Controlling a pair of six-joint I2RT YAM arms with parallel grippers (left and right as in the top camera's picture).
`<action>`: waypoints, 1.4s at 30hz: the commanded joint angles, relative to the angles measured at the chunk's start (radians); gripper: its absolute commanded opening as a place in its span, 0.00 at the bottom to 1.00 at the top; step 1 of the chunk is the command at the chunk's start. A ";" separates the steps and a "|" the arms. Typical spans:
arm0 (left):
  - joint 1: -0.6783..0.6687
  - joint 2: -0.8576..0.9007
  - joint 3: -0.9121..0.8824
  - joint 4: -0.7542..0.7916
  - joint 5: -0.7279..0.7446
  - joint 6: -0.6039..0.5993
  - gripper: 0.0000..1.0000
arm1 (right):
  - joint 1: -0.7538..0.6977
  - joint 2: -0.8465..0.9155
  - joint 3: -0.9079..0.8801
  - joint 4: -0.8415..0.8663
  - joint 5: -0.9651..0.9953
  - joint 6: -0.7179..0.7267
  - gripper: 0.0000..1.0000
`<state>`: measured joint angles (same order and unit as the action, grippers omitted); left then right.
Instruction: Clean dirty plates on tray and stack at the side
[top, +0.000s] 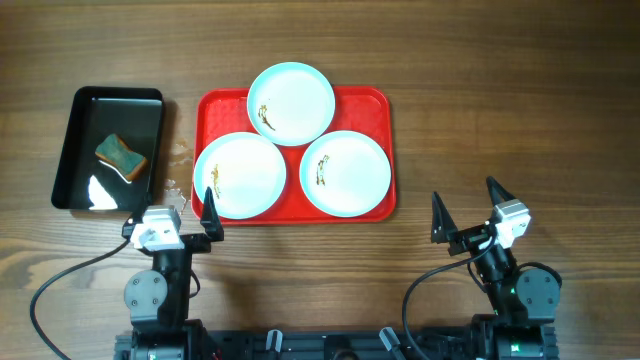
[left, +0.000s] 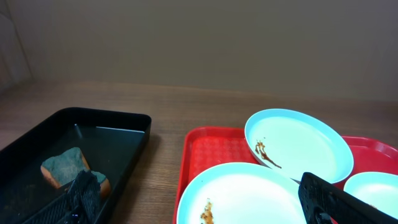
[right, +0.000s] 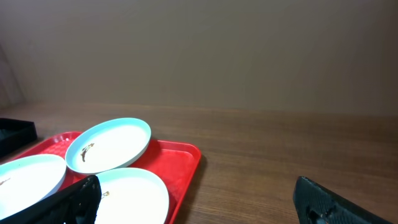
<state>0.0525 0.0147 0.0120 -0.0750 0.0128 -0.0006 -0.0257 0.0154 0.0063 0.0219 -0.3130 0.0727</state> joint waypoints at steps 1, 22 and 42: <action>-0.005 0.009 -0.006 -0.002 0.016 0.019 1.00 | 0.006 -0.002 -0.001 0.003 0.000 -0.019 1.00; -0.005 0.009 -0.006 -0.002 0.016 0.019 1.00 | 0.006 -0.002 -0.001 0.003 0.000 -0.019 1.00; -0.006 0.009 -0.006 0.026 0.275 -0.509 1.00 | 0.006 -0.002 -0.001 0.003 0.000 -0.019 1.00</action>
<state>0.0525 0.0208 0.0120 -0.0536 0.1959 -0.2970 -0.0257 0.0154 0.0063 0.0219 -0.3130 0.0727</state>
